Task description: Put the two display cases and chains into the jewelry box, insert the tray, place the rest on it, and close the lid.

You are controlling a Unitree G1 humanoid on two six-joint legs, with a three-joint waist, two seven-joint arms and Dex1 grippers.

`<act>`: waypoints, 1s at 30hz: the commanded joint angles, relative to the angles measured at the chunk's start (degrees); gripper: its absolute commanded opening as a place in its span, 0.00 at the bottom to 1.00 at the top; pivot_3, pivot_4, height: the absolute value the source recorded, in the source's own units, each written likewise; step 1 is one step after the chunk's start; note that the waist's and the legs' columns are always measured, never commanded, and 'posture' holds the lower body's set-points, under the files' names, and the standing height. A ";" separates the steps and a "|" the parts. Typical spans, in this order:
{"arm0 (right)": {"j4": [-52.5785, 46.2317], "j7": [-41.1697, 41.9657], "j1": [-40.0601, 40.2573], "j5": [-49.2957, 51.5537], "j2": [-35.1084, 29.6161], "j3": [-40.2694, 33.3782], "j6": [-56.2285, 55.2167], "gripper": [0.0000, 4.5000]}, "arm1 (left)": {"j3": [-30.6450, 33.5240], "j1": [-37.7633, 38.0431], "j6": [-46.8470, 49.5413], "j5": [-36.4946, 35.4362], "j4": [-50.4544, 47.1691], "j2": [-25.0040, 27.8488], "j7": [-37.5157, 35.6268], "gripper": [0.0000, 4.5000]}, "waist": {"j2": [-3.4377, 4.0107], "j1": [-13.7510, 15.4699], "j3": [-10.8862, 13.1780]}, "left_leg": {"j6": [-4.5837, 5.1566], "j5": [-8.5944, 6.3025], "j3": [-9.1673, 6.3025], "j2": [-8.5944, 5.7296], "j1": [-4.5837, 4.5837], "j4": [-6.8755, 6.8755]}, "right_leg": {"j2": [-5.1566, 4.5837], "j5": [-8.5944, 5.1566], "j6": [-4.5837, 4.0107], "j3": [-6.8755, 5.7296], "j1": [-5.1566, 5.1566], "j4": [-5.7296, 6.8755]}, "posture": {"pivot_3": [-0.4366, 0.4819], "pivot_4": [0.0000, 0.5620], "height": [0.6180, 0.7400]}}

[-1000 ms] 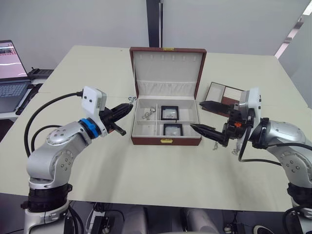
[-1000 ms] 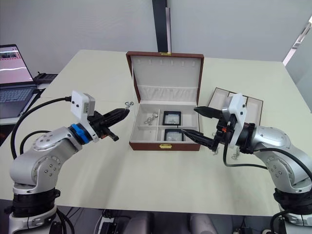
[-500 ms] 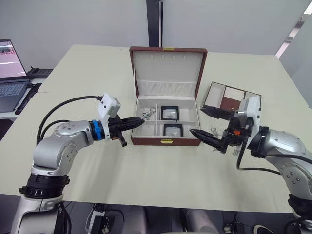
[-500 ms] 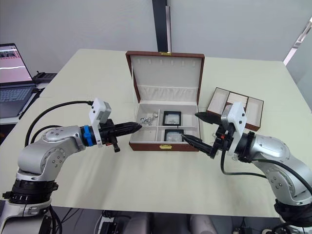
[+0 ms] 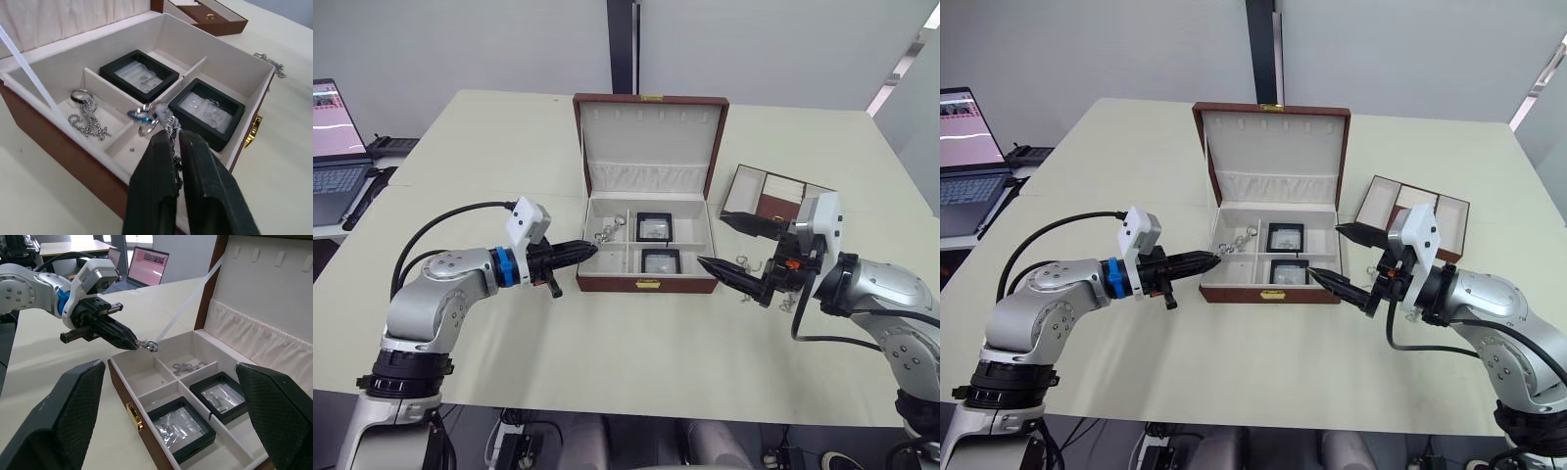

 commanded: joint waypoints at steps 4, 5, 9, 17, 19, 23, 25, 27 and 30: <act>-1.13 0.54 -0.08 0.37 -1.18 -1.80 -1.29 1.00 | 1.13 0.60 -1.36 -0.68 -0.84 -0.62 -1.15 0.56 | 0.00 0.00 0.00 | 0.00 0.00 0.00 0.00 0.00 0.00 | 0.00 0.00 0.00 0.00 0.00 0.00 | 0.48 0.27 1.00; -1.11 0.57 -0.04 0.41 -1.25 -1.82 -1.29 1.00 | 1.17 0.62 -1.34 -0.73 -0.86 -0.70 -1.18 0.63 | 0.00 0.01 0.00 | 0.00 0.00 0.00 0.00 0.00 0.00 | 0.00 0.00 0.00 -0.01 0.00 0.00 | 0.48 0.27 1.00; -0.34 1.15 0.00 0.53 -1.98 -2.41 -1.24 1.00 | 2.31 0.03 -0.64 -2.37 -1.06 -1.23 -1.65 0.91 | 0.00 0.01 0.00 | 0.00 0.00 0.00 0.00 0.00 0.01 | 0.00 0.00 0.00 0.00 0.01 0.01 | 0.48 0.27 1.00; 5.02 4.46 2.32 -1.05 -4.80 -5.04 -2.88 1.00 | 6.82 0.96 3.10 -7.10 -3.97 1.85 -2.91 0.99 | 0.00 0.00 0.00 | 0.00 0.00 0.00 0.00 0.00 0.01 | 0.00 0.00 0.00 -0.01 0.01 0.01 | 0.48 0.27 1.00; 6.41 5.27 3.14 -1.43 -5.45 -5.76 -3.62 1.00 | 7.69 1.55 3.42 -7.48 -4.43 2.92 -2.95 0.99 | 0.00 -0.01 0.00 | 0.00 0.00 0.00 0.01 0.00 0.01 | 0.00 0.00 0.00 -0.01 0.01 0.00 | 0.48 0.27 1.00; 14.68 9.21 7.01 -5.13 -7.64 -8.55 -7.87 1.00 | 12.22 6.30 2.01 -5.53 -2.43 7.77 -3.75 0.99 | 0.00 -0.12 0.00 | 0.01 0.00 0.03 0.01 0.04 0.00 | 0.00 0.00 0.00 0.01 0.02 0.00 | 0.48 0.27 1.00; 18.82 10.78 8.43 -6.49 -8.45 -9.65 -9.96 1.00 | 14.20 8.94 0.95 -4.47 -1.47 9.71 -3.53 0.99 | 0.00 -0.09 0.00 | 0.01 -0.01 0.05 0.01 0.04 -0.01 | 0.00 0.00 -0.01 0.03 0.00 0.00 | 0.48 0.27 1.00; 23.91 12.46 9.46 -8.20 -9.21 -10.76 -12.25 1.00 | 16.83 11.63 0.07 -3.39 -0.54 11.42 -2.86 0.99 | 0.01 -0.08 0.00 | 0.01 -0.01 0.05 0.01 0.05 0.00 | -0.01 0.00 -0.01 0.03 0.01 0.01 | 0.48 0.27 1.00; 29.61 14.19 9.65 -9.91 -9.85 -11.52 -14.83 1.00 | 20.22 14.81 -0.49 -2.61 -0.08 12.77 -1.92 0.99 | 0.01 -0.08 0.01 | 0.01 -0.01 0.07 0.01 0.07 0.01 | -0.02 0.00 -0.01 0.03 0.02 0.03 | 0.48 0.27 1.00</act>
